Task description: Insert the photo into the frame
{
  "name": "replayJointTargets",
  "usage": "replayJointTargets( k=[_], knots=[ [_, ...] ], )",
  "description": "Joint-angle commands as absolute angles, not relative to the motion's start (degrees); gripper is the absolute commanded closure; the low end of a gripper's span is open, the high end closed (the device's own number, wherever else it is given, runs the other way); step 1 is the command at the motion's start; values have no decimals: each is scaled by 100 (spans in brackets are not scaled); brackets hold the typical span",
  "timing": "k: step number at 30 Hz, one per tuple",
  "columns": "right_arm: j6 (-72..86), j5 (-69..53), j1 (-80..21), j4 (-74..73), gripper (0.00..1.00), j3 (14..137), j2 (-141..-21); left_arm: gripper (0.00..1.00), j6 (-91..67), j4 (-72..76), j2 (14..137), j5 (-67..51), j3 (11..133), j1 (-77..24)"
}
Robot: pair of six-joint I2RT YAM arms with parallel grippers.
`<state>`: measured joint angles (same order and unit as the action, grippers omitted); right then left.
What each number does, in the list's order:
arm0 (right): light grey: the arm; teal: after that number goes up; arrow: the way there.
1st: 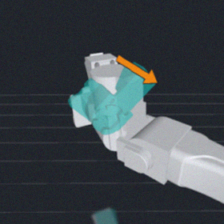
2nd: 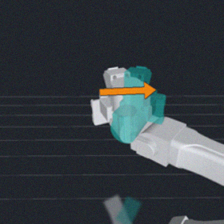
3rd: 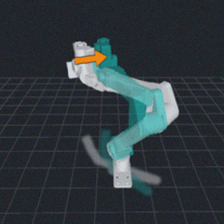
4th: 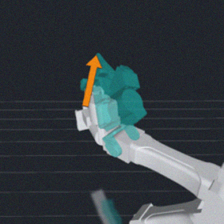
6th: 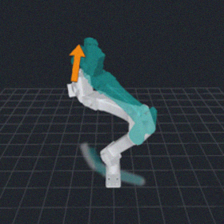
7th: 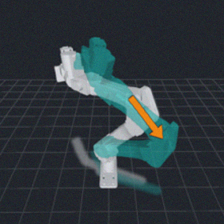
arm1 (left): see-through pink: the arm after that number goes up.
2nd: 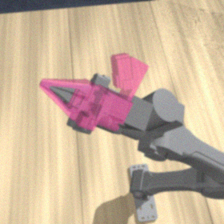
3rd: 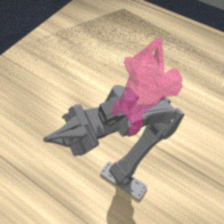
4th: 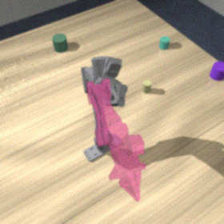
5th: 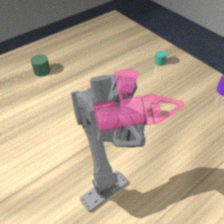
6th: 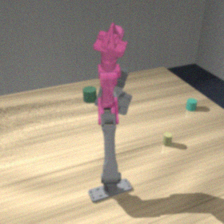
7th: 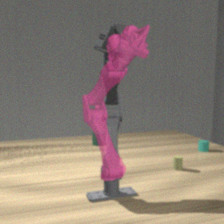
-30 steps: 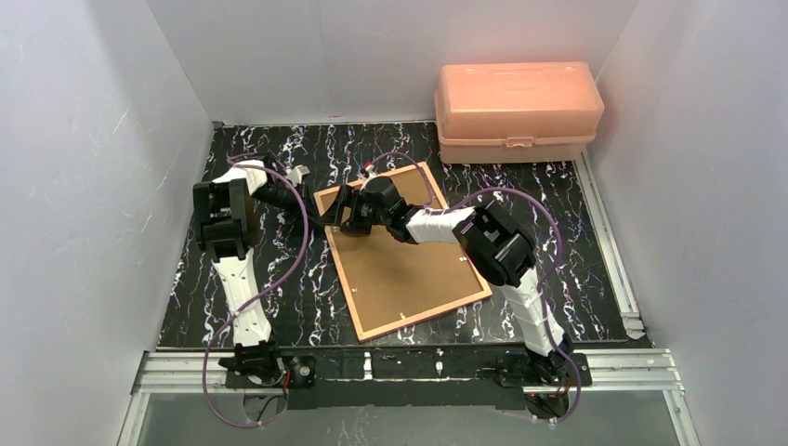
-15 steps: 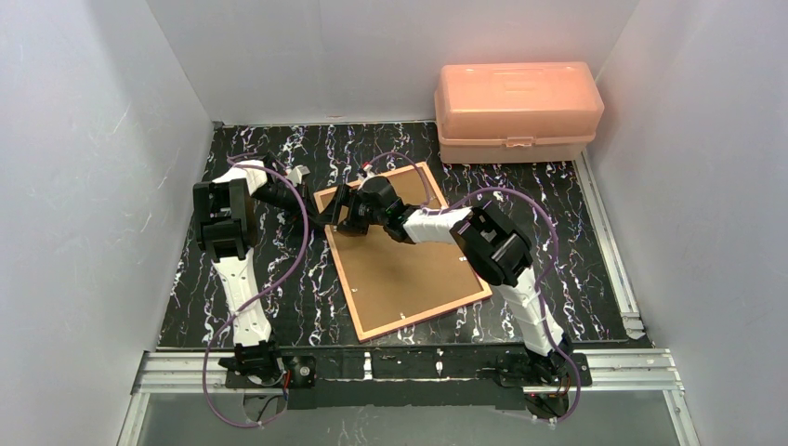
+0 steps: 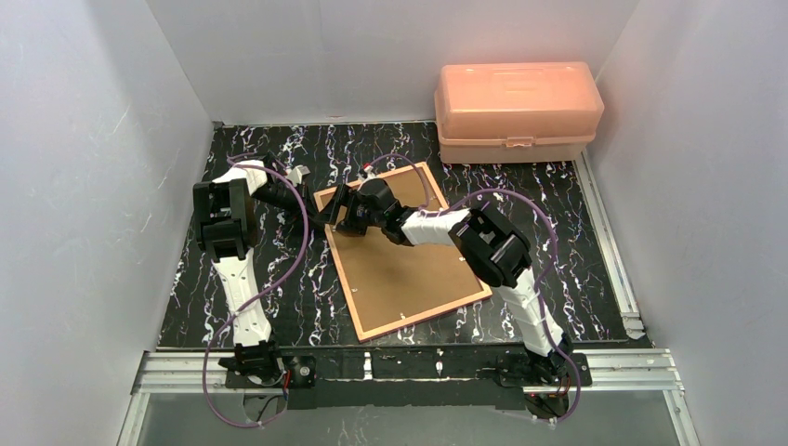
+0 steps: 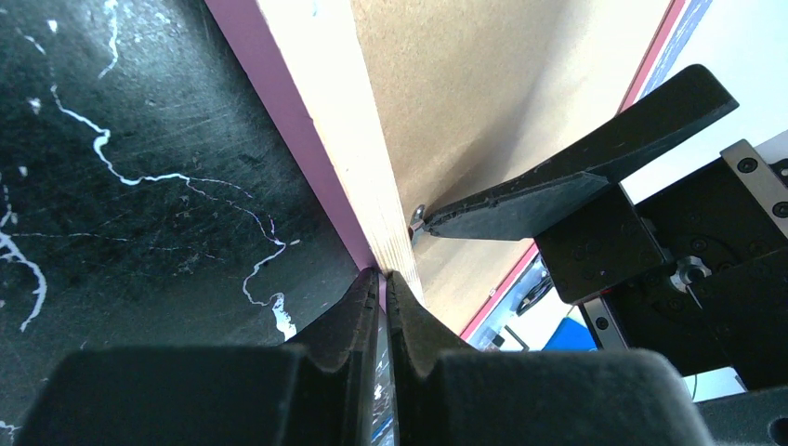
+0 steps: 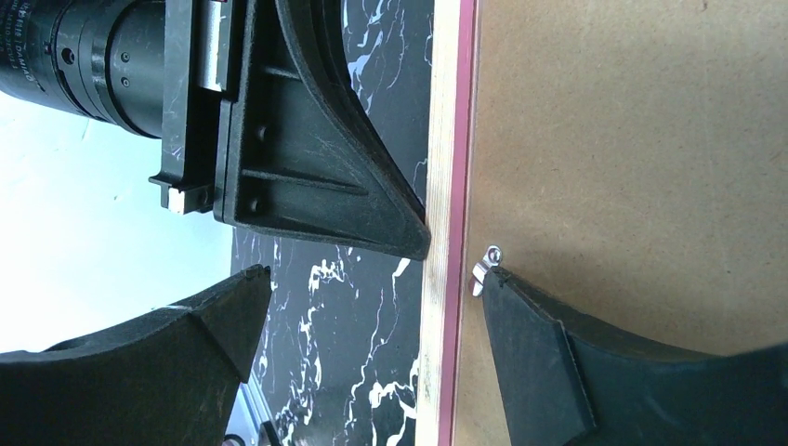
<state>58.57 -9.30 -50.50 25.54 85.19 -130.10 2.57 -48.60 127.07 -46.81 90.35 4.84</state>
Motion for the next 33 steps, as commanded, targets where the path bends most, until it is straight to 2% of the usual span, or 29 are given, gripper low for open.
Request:
replayJointTargets(
  k=[1,11,24,33],
  knots=[
    [5844,-603,-5198,2117,8,8341,-12885,96,405,-4904,12621,-4516,8868,365],
    [5896,-292,-5303,1918,8,8524,-13026,96,422,-4904,12606,-4509,8859,369],
    [6091,871,-5646,1557,9,8464,-12869,96,413,-4903,12595,-4517,8874,374],
    [6204,817,-5659,1608,9,8607,-13059,96,395,-4913,12599,-4526,8894,371]
  ],
)
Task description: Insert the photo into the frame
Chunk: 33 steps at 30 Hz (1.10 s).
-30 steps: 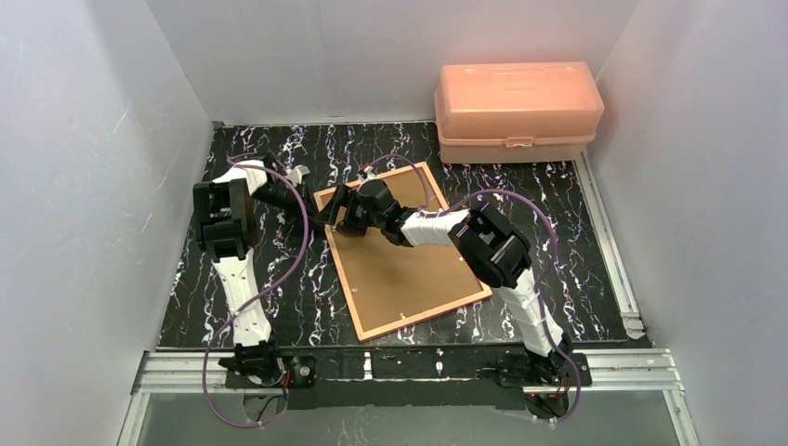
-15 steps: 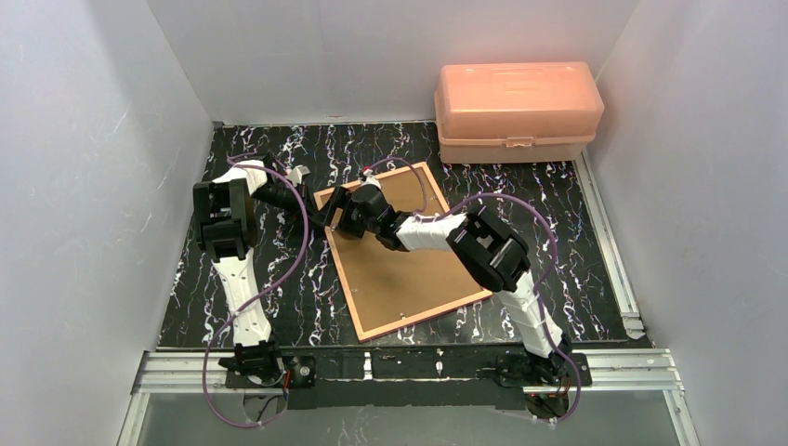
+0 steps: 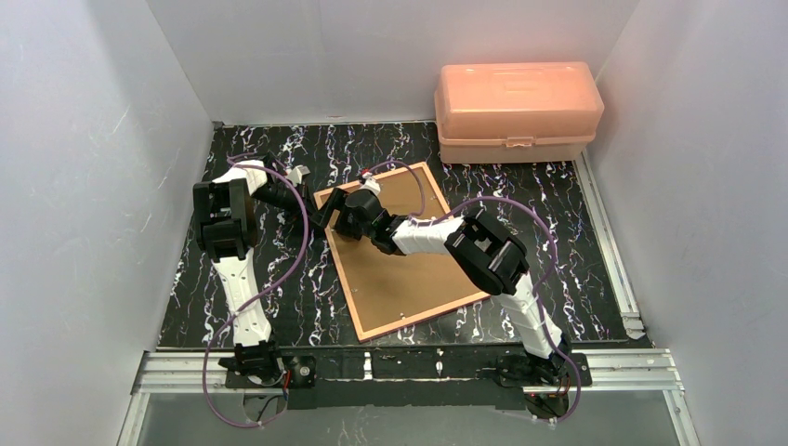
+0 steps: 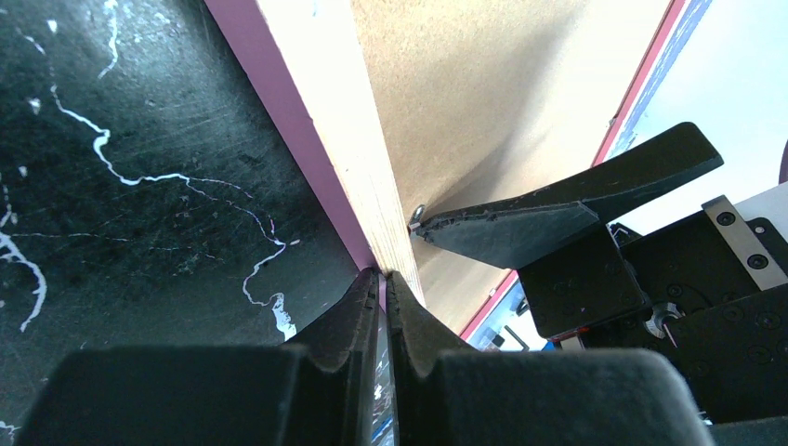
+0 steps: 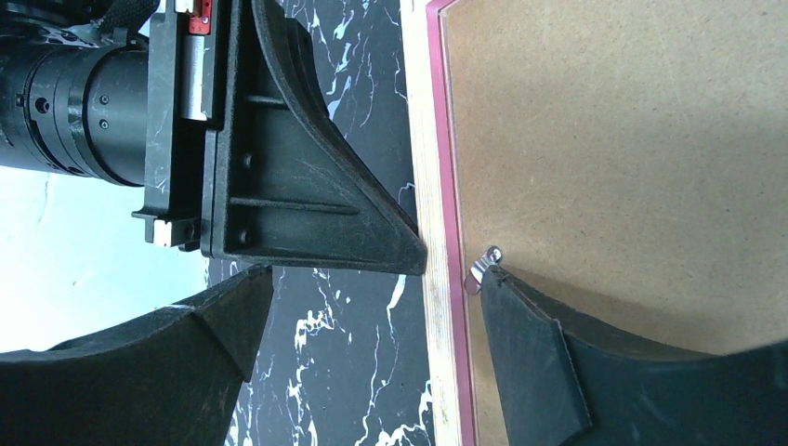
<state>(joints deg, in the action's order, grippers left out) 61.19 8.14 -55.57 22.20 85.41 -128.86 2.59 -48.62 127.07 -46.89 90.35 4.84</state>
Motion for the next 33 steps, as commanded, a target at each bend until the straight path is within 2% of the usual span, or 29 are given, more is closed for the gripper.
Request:
replayJointTargets(
  k=[1,8,17,33],
  knots=[
    [6217,836,-5660,1600,9,8623,-13068,96,395,-4917,12603,-4526,8899,369],
    [6260,1113,-5789,1278,10,8816,-13026,96,382,-4921,12619,-4537,8916,370],
    [6276,1248,-5799,1359,10,8327,-12707,96,413,-4961,12629,-4526,8923,370],
    [6108,1165,-5778,1437,10,8742,-13140,96,431,-4948,12615,-4552,8903,376]
  ],
)
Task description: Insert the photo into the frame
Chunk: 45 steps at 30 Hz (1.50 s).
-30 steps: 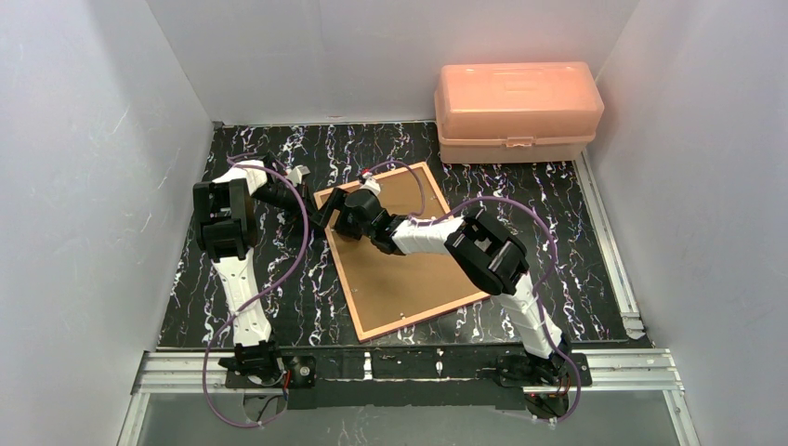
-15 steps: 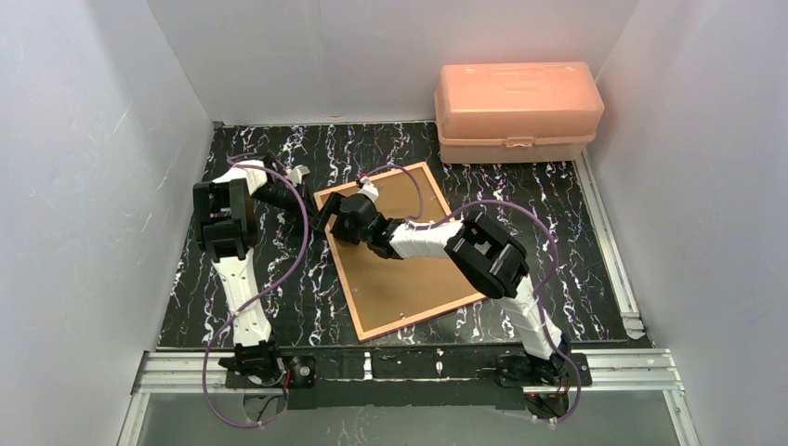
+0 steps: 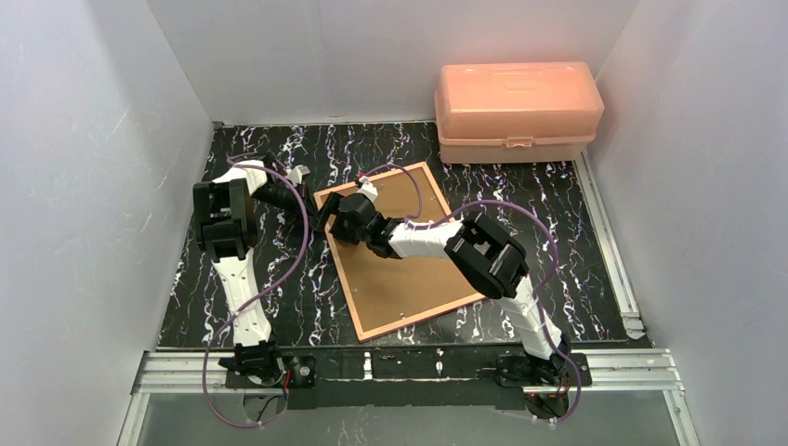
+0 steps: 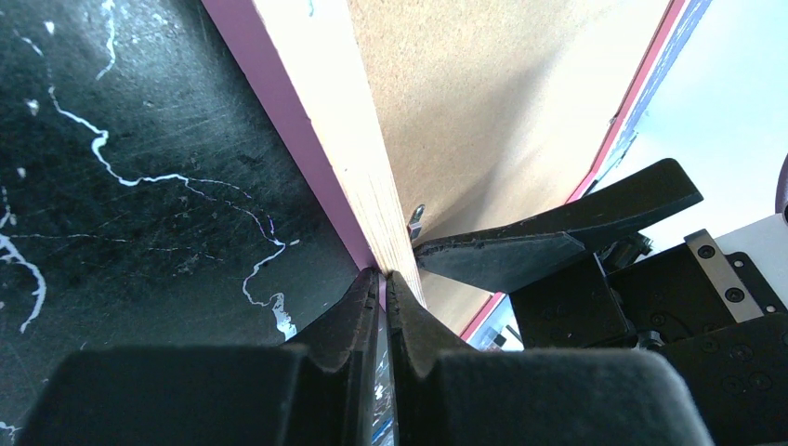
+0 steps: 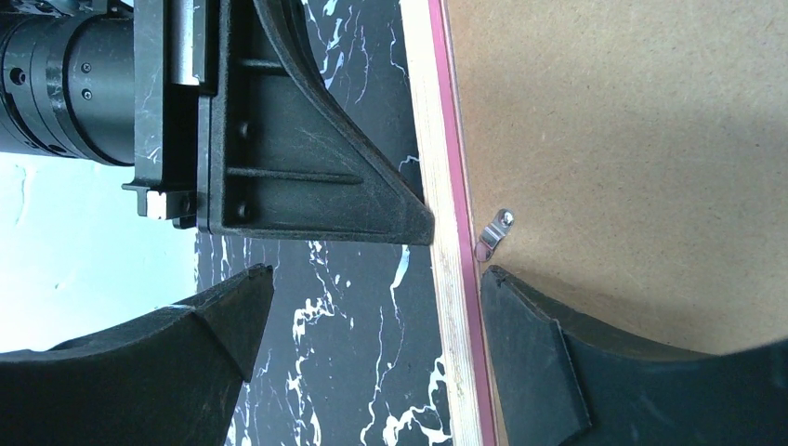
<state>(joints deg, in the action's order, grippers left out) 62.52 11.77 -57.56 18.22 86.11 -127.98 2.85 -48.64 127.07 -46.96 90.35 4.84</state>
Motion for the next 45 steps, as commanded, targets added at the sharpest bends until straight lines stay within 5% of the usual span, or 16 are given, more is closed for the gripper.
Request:
replayJointTargets(
  k=[1,12,21,29,45],
  knots=[
    [6108,1135,-5783,1478,10,8756,-13166,96,431,-4946,12613,-4545,8897,378],
    [5981,963,-5745,1840,10,8580,-12955,96,466,-5035,12577,-4587,8934,382],
    [4787,1107,-5106,1244,2,7736,-10878,94,1554,-6039,12299,-4715,9380,602],
    [3473,1793,-3836,-792,1,7434,-10010,92,3741,-5889,10984,-3486,7395,88],
    [3589,1202,-2857,179,1,6575,-10492,93,4356,-4429,9388,-2283,5288,-1906]
  ],
)
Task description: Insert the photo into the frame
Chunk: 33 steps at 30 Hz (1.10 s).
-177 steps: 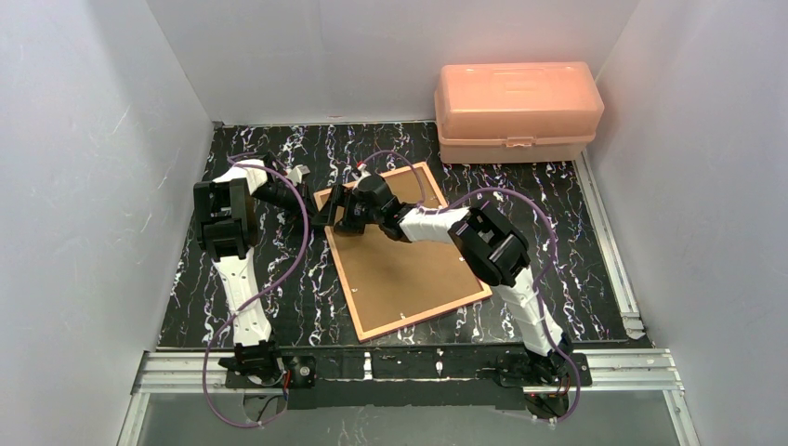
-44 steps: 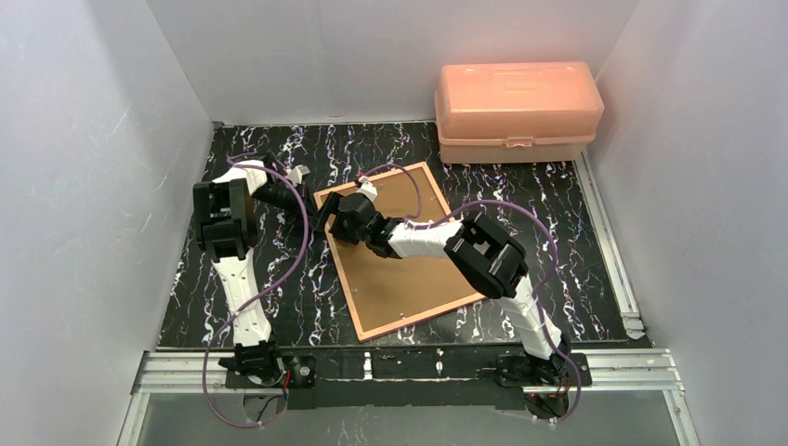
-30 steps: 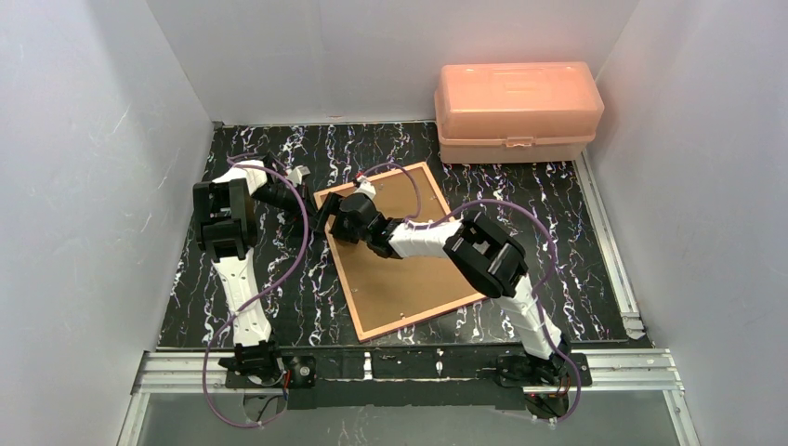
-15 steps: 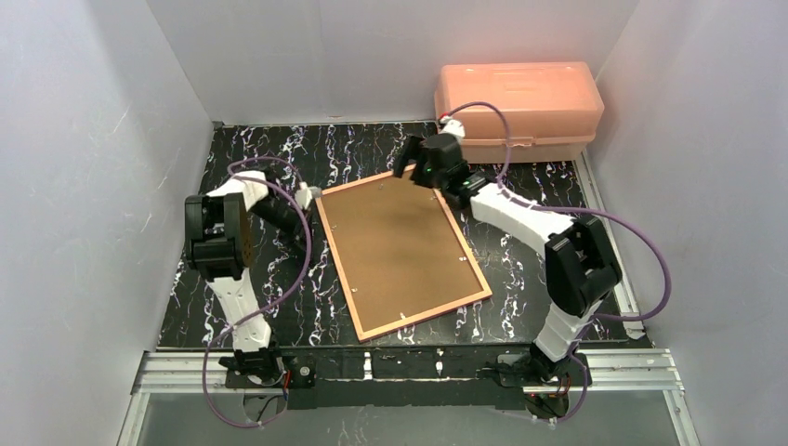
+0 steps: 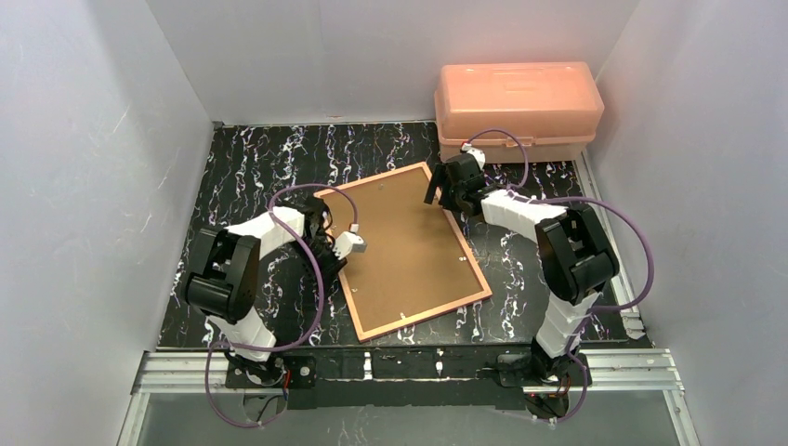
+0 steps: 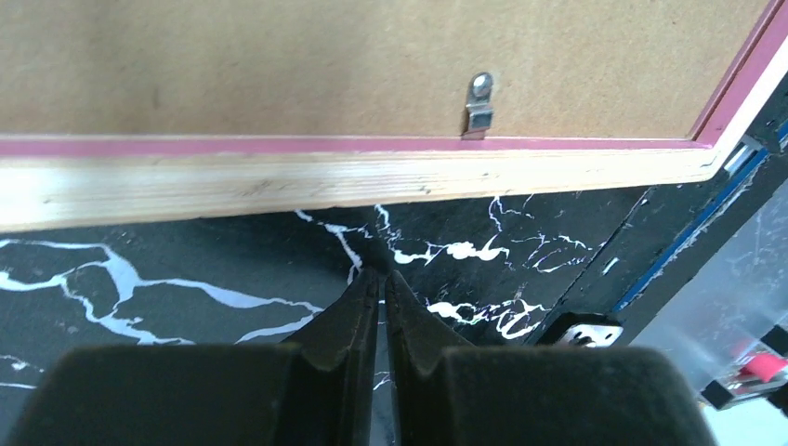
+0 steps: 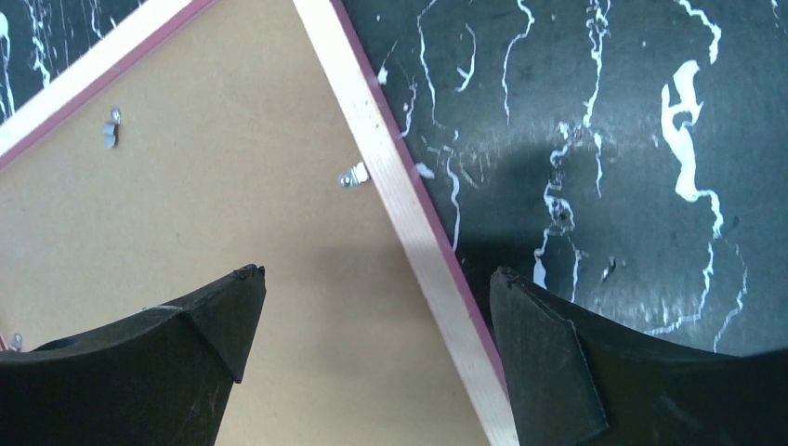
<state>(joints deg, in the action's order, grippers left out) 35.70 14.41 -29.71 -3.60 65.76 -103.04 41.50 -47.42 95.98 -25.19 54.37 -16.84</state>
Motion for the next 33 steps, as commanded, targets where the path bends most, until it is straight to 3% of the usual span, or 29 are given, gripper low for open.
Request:
replayJointTargets(
  k=[1,13,25,33],
  knots=[
    [3601,1113,-2856,217,1,6612,-10580,94,4329,-4399,9407,-2283,5271,-1971],
    [4060,130,-2992,653,1,7645,-11683,94,4075,-4039,9600,-2350,5262,-2394],
    [3709,-175,-3664,-708,1,10785,-13542,94,3800,-4474,10156,-2883,6045,-3008],
    [2886,757,-3646,-1340,1,10854,-12886,87,3483,-5790,10697,-3758,7174,-2866]
  ],
)
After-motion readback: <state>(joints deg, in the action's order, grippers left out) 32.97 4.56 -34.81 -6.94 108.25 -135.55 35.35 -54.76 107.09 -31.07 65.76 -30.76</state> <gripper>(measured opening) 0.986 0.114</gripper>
